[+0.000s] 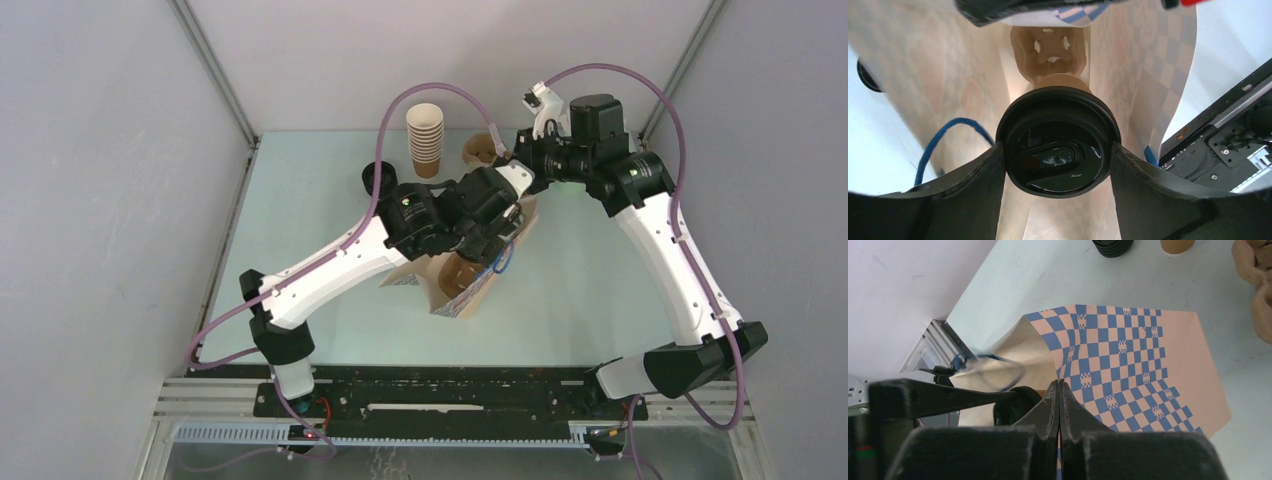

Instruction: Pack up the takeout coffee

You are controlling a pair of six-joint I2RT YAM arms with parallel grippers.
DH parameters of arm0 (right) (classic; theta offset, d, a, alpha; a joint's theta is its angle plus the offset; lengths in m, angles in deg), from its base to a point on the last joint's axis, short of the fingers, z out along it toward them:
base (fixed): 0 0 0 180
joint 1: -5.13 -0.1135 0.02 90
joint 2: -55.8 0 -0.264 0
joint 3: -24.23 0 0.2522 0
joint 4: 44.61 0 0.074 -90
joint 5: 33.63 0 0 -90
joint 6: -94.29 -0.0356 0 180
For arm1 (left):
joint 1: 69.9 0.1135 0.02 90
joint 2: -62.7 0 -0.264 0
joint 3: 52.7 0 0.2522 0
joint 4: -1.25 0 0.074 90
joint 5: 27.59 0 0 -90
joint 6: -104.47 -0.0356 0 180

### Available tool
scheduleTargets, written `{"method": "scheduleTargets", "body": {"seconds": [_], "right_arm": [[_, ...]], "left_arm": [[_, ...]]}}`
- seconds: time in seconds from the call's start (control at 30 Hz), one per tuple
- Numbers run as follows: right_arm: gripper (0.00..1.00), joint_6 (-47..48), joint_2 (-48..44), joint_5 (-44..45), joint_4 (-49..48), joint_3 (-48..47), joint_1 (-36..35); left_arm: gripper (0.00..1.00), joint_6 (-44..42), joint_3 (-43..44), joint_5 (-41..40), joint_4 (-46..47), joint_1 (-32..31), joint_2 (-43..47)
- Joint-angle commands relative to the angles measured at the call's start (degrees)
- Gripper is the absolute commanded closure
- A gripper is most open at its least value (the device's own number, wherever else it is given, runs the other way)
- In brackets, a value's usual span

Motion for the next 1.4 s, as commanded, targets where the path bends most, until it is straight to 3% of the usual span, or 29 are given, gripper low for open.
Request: {"method": "scheduleTargets", "body": {"seconds": [0.0,0.3,0.6,0.93,1.37], "right_arm": [[1.0,-0.45,0.54,-4.44,-2.53,-0.1,1.12],[1.0,-0.73,1.07,-5.16,-2.51,0.06,1.54],[1.0,-0.3,0.42,-9.28,-4.8,1.24,1.47],[1.0,-1.45,0.66,-10.75,-6.82,3.33,2.3],[1.0,-7.63,2.9,-12.79,-9.95,7.1,6.1]], "left_arm": [[0.6,-1.7,-4.47,0.34,5.24,-0.21,2.96],[0.62,-1.71,-4.15,-1.33,3.14,0.0,4.7],[0.62,-2.02,-6.49,-0.02,6.02,1.04,3.76],[0.63,-3.79,-10.5,-5.16,10.6,1.29,1.81],[0.64,-4.75,-16.59,-4.44,16.28,3.68,1.46]]}}
